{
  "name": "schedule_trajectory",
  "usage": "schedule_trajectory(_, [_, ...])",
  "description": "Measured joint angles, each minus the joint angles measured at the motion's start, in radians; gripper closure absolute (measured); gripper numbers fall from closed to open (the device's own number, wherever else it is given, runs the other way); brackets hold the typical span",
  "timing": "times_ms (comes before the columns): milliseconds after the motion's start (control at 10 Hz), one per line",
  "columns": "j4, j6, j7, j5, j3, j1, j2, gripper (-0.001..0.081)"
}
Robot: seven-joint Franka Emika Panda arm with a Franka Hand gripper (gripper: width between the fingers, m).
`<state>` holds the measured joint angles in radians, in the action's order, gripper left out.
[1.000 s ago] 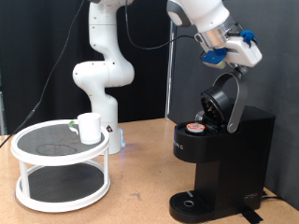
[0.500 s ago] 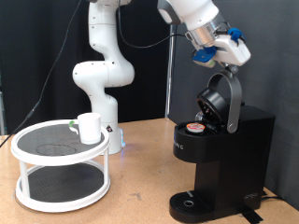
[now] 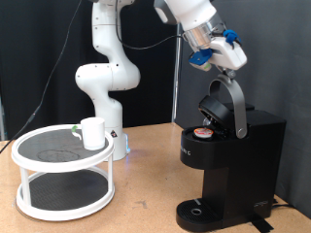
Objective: Make a cup of coffee with the keurig machine
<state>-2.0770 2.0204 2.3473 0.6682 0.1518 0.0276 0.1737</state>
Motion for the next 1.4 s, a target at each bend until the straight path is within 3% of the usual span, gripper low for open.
schedule_trajectory(1400, [-0.142, 0.056, -0.038, -0.156, -0.030, 0.091, 0.034, 0.0806])
